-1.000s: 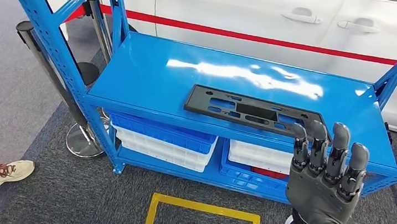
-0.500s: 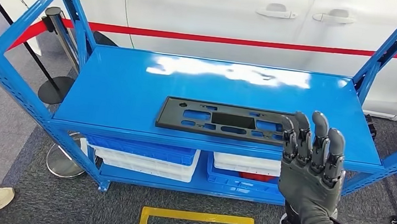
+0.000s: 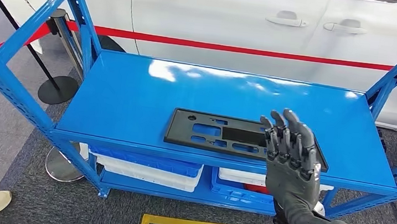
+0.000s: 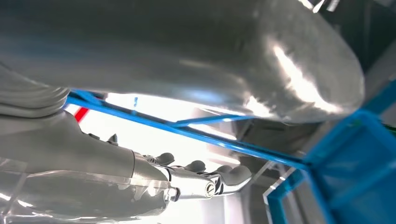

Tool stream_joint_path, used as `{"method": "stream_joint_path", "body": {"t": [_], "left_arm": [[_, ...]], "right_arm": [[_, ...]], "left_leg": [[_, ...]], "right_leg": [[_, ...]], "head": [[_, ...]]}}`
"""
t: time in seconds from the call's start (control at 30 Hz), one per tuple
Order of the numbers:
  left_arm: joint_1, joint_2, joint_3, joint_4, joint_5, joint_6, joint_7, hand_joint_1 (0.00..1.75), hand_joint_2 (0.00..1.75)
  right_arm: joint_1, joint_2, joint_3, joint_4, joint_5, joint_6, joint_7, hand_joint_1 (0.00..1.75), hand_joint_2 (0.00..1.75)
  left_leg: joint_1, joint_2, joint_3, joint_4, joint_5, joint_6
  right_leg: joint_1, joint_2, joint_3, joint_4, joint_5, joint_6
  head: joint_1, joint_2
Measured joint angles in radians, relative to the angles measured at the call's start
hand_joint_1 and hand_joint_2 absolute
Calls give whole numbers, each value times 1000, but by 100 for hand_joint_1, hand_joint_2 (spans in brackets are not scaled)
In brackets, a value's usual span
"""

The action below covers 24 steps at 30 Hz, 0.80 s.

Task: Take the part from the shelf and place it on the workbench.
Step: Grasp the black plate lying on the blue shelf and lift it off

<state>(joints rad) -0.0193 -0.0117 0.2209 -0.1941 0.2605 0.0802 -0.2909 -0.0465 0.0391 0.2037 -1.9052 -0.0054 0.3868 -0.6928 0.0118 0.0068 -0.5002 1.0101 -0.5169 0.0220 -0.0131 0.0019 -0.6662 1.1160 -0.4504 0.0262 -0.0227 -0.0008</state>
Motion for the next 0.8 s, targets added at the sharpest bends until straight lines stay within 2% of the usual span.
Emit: {"method": "stream_joint_path", "body": {"t": [0.03, 0.07, 0.1, 0.2, 0.23, 0.27, 0.33, 0.37, 0.4, 0.43, 0.5, 0.53, 0.57, 0.63, 0.7, 0.73, 0.8], "left_arm": [[-1, 0, 0, 0, -3, 3, 0, 0, 0], [-2, 0, 0, 0, -7, 5, 0, 0, 0], [-3, 0, 0, 0, -10, 7, 0, 0, 0], [-5, 1, 0, 0, -17, 10, 3, 0, 0], [-5, 1, 0, 0, -19, 10, 5, 0, 0], [-6, 1, 0, 0, -19, 10, 6, 0, 0], [-5, 0, 1, 0, -17, 10, 9, 0, 0], [-5, 0, 1, 0, -15, 10, 9, 0, 0], [-3, 0, 2, 0, -14, 11, 10, 0, 0], [-2, 0, 3, 0, -13, 11, 10, 0, 0], [-1, 0, 4, 0, -14, 10, 10, 0, 0], [-2, 0, 5, 0, -14, 10, 9, 0, 0], [-2, 0, 6, 0, -16, 9, 8, 0, 0], [-2, -1, 8, 0, -19, 8, 7, 0, 0], [-2, -5, 9, 0, -22, 6, 6, 0, 0], [-2, -7, 9, 0, -24, 5, 5, 0, 0], [-2, -9, 10, 0, -29, 2, 4, 0, 0]], "right_arm": [[-1, -2, 5, 20, 9, -8, 0, 0, 175], [-2, -5, 11, 41, 17, -19, 0, 0, 175], [-4, -8, 18, 63, 25, -30, 0, 0, 175], [-12, -12, 40, 120, 44, -49, 0, 0, 175], [-18, -13, 48, 140, 53, -56, 0, 0, 175], [-25, -14, 57, 163, 68, -69, 0, 0, 175], [-40, -18, 81, 219, 146, -137, 1, 0, 175], [-46, -20, 96, 248, 209, -192, 1, 0, 175], [-52, -23, 113, 275, 283, -258, 1, 0, 175], [-58, -27, 131, 301, 347, -317, 1, 0, 175], [-70, -33, 167, 347, 456, -416, 10, 0, 175], [-75, -37, 183, 365, 498, -454, 18, 0, 175], [-77, -40, 199, 381, 537, -488, 27, 0, 175], [-79, -46, 224, 406, 588, -533, 39, 0, 175], [-85, -51, 243, 427, 649, -582, 59, 0, 175], [-91, -54, 253, 440, 699, -620, 76, 0, 175], [-106, -61, 281, 482, 820, -707, 122, 0, 175]], "left_leg": [[0, 0, 3, 0, -6, -5], [-1, 0, 3, 1, -11, -11], [-3, 0, 6, 4, -12, -18], [-2, 0, 12, 25, -30, -35], [0, -1, -1, 54, -50, -38], [1, -1, -27, 105, -79, -39], [1, -1, -100, 228, -131, -39], [1, -1, -128, 267, -138, -40], [1, -1, -140, 268, -123, -39], [1, -1, -135, 236, -90, -37], [-1, -2, -92, 108, -6, -30], [-3, -3, -75, 57, 14, -26], [-5, -3, -65, 24, 28, -21], [-8, -4, -63, 11, 32, -12], [-2, -2, -58, 3, 47, -1], [1, 0, -56, -3, 51, 4], [2, 2, -56, -7, 55, 9]], "right_leg": [[4, -2, 10, -43, 17, -6], [8, -3, 12, -65, 25, -13], [11, -3, 10, -69, 19, -21], [7, -1, 31, -86, 26, -40], [6, 0, 38, -90, 25, -45], [6, 0, 43, -93, 23, -49], [9, 0, 46, -93, 19, -56], [11, 1, 48, -93, 17, -57], [13, 3, 50, -92, 15, -58], [14, 5, 53, -92, 13, -58], [16, 9, 60, -91, 9, -55], [17, 9, 60, -90, 8, -52], [18, 9, 59, -89, 7, -48], [19, 9, 57, -89, 9, -39], [19, 8, 54, -79, -3, -27], [18, 8, 44, -54, -21, -20], [12, 5, -5, 56, -85, -8]], "head": [[1, 0], [1, 0], [2, 0], [3, 0], [2, 0], [2, 0], [1, 0], [1, 0], [1, 0], [1, 0], [2, 0], [2, 0], [2, 0], [2, 0], [3, 0], [5, 0], [8, 0]]}}
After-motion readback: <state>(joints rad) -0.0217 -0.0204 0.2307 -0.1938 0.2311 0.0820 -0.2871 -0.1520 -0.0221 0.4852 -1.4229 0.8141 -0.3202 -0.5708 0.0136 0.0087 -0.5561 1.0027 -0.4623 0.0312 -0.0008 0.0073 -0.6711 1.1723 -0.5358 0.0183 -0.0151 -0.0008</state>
